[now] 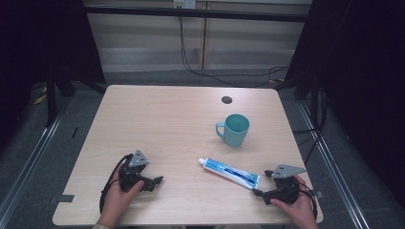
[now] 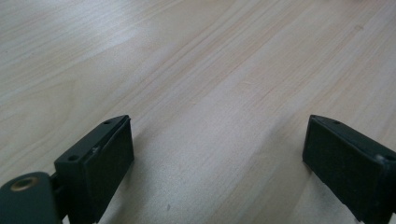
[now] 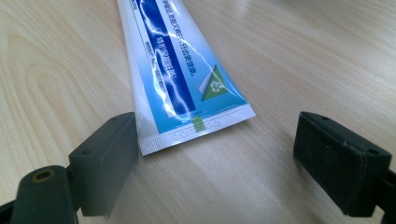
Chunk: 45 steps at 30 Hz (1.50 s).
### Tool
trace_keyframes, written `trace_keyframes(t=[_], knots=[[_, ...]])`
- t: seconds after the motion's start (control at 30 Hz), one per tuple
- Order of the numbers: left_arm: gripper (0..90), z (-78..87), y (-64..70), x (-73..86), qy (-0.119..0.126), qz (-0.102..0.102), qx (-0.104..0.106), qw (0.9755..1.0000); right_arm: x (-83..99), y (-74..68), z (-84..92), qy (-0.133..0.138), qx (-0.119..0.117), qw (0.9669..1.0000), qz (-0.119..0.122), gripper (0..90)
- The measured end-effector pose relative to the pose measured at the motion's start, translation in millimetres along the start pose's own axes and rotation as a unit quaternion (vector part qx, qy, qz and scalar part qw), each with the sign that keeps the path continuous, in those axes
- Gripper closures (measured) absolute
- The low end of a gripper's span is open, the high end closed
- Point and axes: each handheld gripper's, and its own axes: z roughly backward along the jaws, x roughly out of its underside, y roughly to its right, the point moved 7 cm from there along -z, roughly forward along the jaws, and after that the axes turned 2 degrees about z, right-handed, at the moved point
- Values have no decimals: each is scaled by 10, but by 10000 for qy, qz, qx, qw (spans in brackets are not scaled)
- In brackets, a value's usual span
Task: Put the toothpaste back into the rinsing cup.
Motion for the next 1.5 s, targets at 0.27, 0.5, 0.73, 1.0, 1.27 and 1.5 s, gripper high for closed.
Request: trace_keyframes(t=[0.27,0.5,0.73,1.0,1.27,1.5], knots=[[84,-1,2,-1,3,11,15,10000,-135,-77,-57,-607,-155,9980,108,190],[84,0,1,0,-1,6,12,10000,-412,-109,-146,-959,-229,9938,516,223],[84,0,1,-1,2,6,14,10000,-539,-112,-223,-1254,-307,9886,770,236],[84,-2,6,0,7,33,25,10000,-557,-106,-233,-1220,-444,9893,670,237],[83,0,0,0,-1,3,12,10000,-576,-152,-265,-1365,-492,9866,749,242],[84,-2,5,0,4,33,23,10000,-592,-190,-311,-1599,-558,9822,813,262]])
